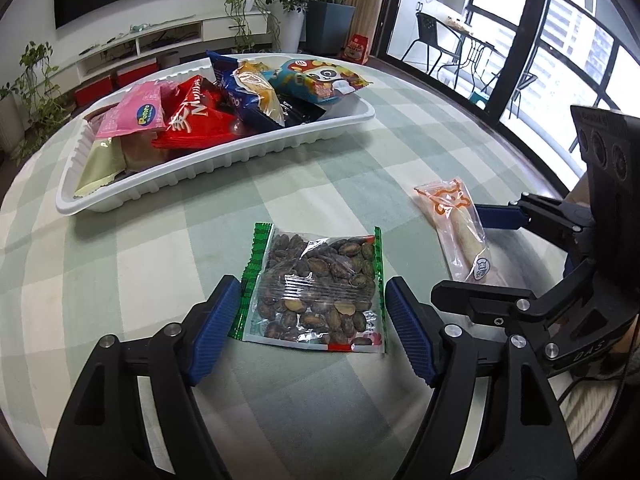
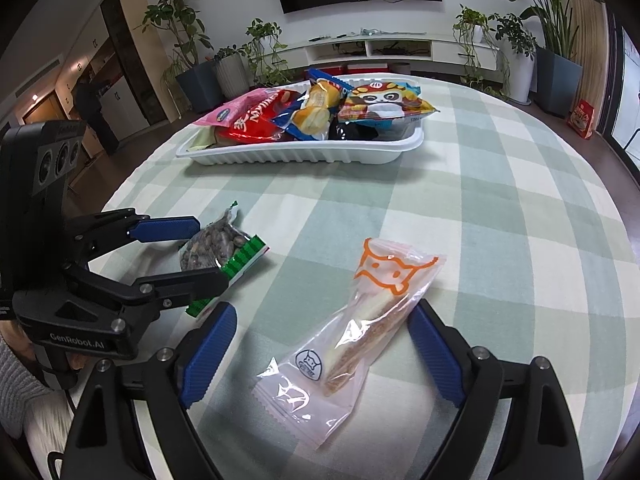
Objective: Organize snacks
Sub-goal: 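Move the left tool over the green seed bag, fingers open, then grasp seed bag with left tool while right tool grasps clear pastry packet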
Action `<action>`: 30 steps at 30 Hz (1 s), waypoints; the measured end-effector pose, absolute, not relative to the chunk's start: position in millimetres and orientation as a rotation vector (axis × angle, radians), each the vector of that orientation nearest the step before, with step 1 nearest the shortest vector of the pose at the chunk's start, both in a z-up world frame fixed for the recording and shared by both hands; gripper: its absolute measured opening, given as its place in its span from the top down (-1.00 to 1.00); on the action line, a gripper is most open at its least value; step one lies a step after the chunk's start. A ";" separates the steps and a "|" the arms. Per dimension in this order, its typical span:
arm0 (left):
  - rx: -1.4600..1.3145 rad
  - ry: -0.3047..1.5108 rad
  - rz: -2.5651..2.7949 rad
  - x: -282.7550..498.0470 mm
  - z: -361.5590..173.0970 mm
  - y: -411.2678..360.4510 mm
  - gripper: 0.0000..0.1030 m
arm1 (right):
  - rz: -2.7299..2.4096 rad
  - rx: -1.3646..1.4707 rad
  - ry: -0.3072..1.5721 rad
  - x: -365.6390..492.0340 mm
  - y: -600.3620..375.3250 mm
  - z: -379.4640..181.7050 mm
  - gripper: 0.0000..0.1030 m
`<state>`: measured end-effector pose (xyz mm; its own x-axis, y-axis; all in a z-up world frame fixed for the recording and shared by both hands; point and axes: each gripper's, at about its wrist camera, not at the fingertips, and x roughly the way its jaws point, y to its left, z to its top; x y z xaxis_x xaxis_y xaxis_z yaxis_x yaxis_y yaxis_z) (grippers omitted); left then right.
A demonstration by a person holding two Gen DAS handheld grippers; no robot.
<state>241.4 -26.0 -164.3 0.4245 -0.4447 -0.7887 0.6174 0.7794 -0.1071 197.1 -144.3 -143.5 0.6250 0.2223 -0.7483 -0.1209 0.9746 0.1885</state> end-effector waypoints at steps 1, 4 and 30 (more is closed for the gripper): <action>0.229 0.911 -0.667 240.4 -165.2 -28.3 -0.43 | 0.195 0.119 0.876 197.2 -143.4 -143.6 -0.75; 0.268 0.905 -0.652 239.1 -167.5 -33.9 -0.44 | 0.186 0.099 0.880 198.3 -140.7 -144.3 -0.75; 0.064 0.909 -0.657 254.6 -160.7 -8.2 0.38 | 0.226 0.233 0.860 198.3 -163.9 -142.5 0.56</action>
